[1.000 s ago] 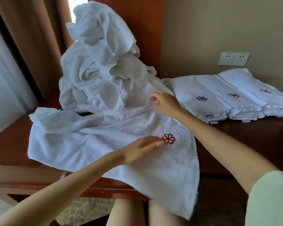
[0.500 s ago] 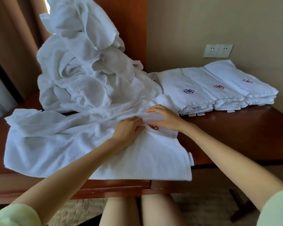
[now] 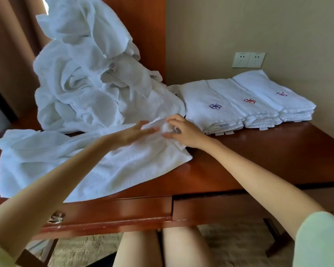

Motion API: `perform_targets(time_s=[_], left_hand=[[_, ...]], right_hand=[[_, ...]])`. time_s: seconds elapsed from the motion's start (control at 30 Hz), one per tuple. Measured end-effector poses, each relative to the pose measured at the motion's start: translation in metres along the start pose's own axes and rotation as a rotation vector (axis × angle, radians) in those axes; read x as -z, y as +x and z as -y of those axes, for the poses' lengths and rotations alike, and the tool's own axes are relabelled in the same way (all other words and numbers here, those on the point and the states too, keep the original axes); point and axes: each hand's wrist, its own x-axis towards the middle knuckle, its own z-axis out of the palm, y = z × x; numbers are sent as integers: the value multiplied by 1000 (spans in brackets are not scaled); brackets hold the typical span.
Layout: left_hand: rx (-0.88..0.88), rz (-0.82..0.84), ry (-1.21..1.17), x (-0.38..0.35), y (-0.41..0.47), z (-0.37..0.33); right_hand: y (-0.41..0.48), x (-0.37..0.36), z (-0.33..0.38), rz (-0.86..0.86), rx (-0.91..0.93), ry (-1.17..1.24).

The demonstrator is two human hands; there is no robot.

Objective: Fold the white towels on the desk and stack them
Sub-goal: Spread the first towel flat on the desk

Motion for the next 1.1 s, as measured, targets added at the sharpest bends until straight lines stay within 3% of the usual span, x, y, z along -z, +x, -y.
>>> perform_targets(time_s=[0.1,0.17,0.23,0.27,0.33,0.37,0.43,0.5,0.57,0.63,0.7,0.8,0.9,0.97,1.1], left_hand=[[2,-34,619,-1,-32,18],[73,-137,879,2,-43,37],[37,-316,744,17,-47,46],[31,-345,529,31,-47,50],[104,-196,-31,60,-48,51],[162,-95,-183,73,-49,51],[278,45,-174,90,-50,49],[352,2,13,96,-38,47],[325,-207,281,90,-16,44],[237,-469,568,75,-1,36],[141,-603,756,54,7,28],[-95,-641,961,20,11,23],[-304,-669,968,-3,-3,24],[-332,-724,885,1,-22,34],[-138,-840,668,56,-81,81]], right_hand=[[24,14,12,-33,-188,396],[35,28,15,-26,-340,438],[39,38,18,95,-503,379],[37,41,19,162,-566,349],[32,44,19,237,-643,335],[30,45,17,269,-649,381],[28,47,11,370,-629,512],[23,48,5,507,-628,557],[17,45,-3,601,-576,591],[9,42,-11,565,-546,553],[1,41,-18,402,-547,295],[-8,39,-22,129,-498,-133],[-4,31,-2,-109,-256,-219],[9,18,25,-147,-72,-153],[40,-34,97,191,180,-21]])
